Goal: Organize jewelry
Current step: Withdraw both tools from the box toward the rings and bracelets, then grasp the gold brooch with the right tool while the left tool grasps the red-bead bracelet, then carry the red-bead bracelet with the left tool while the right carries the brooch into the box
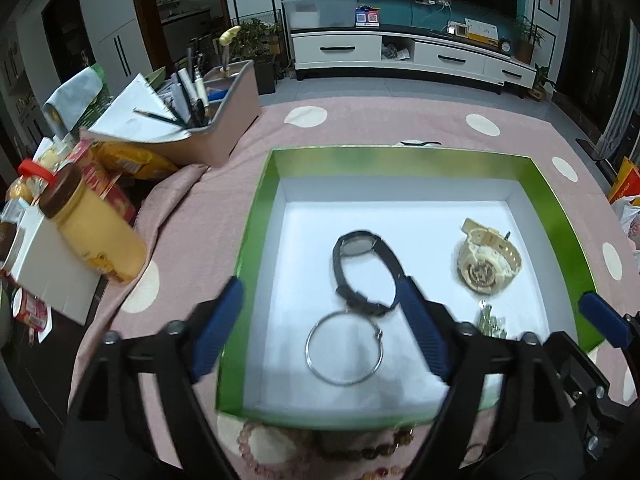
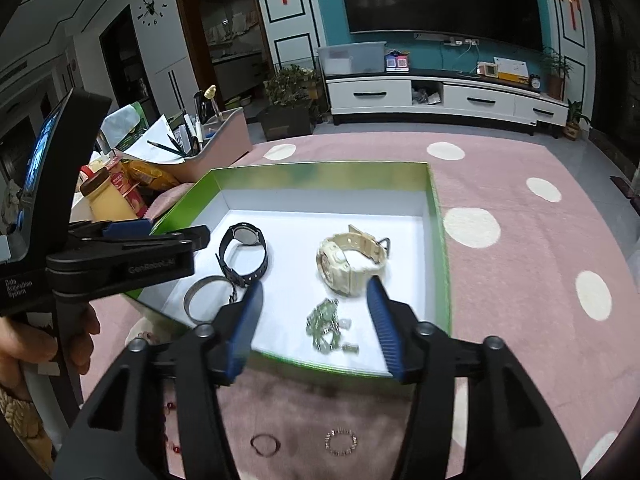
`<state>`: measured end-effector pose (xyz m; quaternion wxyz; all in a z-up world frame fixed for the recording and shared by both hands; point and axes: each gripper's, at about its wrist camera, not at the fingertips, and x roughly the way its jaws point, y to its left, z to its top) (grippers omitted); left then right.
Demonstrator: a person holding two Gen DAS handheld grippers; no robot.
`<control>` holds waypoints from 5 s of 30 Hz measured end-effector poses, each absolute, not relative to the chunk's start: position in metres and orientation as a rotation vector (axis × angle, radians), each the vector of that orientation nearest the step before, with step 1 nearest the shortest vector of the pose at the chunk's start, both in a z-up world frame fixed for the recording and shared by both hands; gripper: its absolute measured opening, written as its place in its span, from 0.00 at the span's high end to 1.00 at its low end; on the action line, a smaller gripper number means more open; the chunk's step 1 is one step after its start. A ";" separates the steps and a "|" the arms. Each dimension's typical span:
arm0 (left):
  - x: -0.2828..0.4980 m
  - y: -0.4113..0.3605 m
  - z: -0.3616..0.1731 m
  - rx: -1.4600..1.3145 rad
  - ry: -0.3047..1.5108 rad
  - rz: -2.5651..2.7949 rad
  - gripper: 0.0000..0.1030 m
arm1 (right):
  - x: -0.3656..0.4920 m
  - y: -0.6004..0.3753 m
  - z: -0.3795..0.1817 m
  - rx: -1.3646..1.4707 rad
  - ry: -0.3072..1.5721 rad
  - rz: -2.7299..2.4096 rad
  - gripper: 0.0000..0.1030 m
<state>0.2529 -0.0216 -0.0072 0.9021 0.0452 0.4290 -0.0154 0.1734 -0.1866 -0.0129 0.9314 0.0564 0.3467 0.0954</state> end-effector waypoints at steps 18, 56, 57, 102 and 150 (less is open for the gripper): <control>0.158 -0.005 0.001 0.050 0.940 -0.082 0.02 | 0.079 -0.207 0.007 0.132 0.692 0.142 0.18; 0.063 -0.018 -0.039 0.031 0.967 -0.202 0.02 | 0.000 -0.225 -0.043 0.185 0.773 0.251 0.12; 0.062 -0.019 -0.042 0.031 0.960 -0.208 0.02 | 0.001 -0.222 -0.047 0.182 0.776 0.263 0.13; 0.104 -0.018 -0.074 0.044 0.935 -0.212 0.93 | 0.071 -0.195 -0.077 0.109 0.823 0.275 0.80; 0.195 -0.054 0.058 0.044 0.740 -0.286 0.93 | 0.134 -0.233 0.028 0.193 0.608 0.278 0.79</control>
